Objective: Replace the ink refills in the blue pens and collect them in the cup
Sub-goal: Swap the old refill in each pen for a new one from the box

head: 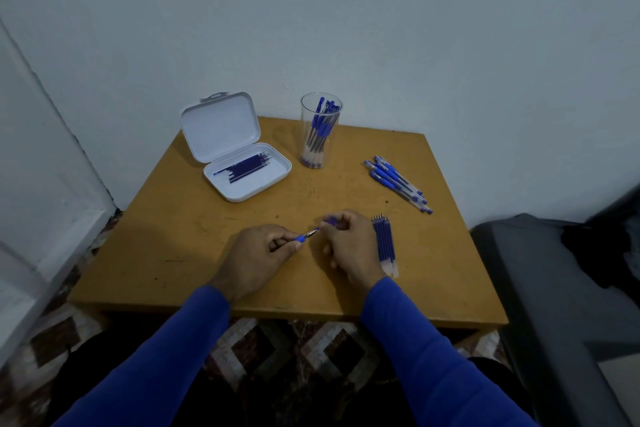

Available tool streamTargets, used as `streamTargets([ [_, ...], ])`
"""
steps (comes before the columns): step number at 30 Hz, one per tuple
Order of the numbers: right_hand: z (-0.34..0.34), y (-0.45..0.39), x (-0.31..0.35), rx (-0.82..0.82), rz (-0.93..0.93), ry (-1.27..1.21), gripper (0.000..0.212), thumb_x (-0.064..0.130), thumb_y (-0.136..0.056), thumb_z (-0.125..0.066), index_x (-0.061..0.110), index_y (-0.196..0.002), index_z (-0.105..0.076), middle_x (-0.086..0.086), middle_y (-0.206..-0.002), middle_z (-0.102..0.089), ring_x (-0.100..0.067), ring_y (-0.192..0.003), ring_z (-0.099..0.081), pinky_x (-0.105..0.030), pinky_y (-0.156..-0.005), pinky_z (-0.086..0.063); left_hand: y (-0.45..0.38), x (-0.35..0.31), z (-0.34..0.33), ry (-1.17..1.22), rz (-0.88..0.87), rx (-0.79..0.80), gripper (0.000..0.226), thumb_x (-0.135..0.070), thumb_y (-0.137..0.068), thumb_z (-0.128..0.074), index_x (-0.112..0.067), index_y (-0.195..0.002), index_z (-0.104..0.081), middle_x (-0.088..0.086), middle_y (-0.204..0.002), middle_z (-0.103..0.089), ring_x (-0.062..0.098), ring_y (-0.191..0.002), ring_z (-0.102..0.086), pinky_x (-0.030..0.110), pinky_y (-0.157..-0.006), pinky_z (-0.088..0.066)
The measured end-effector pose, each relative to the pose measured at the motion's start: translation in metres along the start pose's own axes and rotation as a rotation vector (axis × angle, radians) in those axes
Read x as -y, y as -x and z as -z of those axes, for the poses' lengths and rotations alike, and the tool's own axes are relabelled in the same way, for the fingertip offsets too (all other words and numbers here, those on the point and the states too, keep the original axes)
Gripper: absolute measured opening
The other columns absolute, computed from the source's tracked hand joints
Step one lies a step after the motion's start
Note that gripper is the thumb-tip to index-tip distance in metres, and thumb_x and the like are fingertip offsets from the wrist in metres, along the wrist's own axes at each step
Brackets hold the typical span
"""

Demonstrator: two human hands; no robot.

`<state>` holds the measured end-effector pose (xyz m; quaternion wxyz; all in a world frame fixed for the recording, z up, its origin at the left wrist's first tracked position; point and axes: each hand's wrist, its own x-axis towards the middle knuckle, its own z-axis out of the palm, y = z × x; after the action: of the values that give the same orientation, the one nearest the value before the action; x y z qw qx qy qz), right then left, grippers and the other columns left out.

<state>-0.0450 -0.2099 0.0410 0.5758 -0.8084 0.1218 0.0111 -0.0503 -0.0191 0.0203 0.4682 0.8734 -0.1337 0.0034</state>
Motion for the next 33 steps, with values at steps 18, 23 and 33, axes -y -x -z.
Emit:
streamTargets([
  [18,-0.014,-0.007,-0.001,-0.078,0.105,0.279,0.020,0.036,-0.098,-0.065,0.020,-0.108,-0.073,0.009,-0.100,-0.069,-0.005,-0.095,-0.061,-0.016,-0.074,-0.045,0.007,0.010,-0.006,-0.149,-0.119,-0.139,0.025,-0.027,-0.088,-0.076,-0.024,-0.113,-0.076,-0.018,-0.080,-0.058,0.005,-0.073,-0.057,0.013,-0.061,-0.042],
  [23,-0.005,0.000,-0.005,0.034,0.132,0.179,0.035,0.046,-0.100,-0.058,0.020,-0.082,-0.072,0.001,-0.077,-0.068,-0.010,-0.072,-0.061,-0.027,-0.066,-0.047,0.007,0.009,-0.006,-0.158,-0.133,-0.137,0.025,-0.028,-0.089,-0.076,-0.024,-0.113,-0.077,-0.018,-0.080,-0.058,0.005,-0.073,-0.057,0.013,-0.061,-0.041],
  [33,0.008,0.009,0.003,0.271,0.046,0.070,0.030,0.041,-0.097,-0.064,0.013,-0.087,-0.071,0.001,-0.078,-0.069,0.002,-0.057,-0.055,-0.021,-0.060,-0.047,0.011,0.008,-0.005,-0.147,-0.183,-0.127,0.032,-0.026,-0.086,-0.078,-0.027,-0.118,-0.073,-0.019,-0.087,-0.059,0.003,-0.080,-0.059,0.009,-0.065,-0.042],
])
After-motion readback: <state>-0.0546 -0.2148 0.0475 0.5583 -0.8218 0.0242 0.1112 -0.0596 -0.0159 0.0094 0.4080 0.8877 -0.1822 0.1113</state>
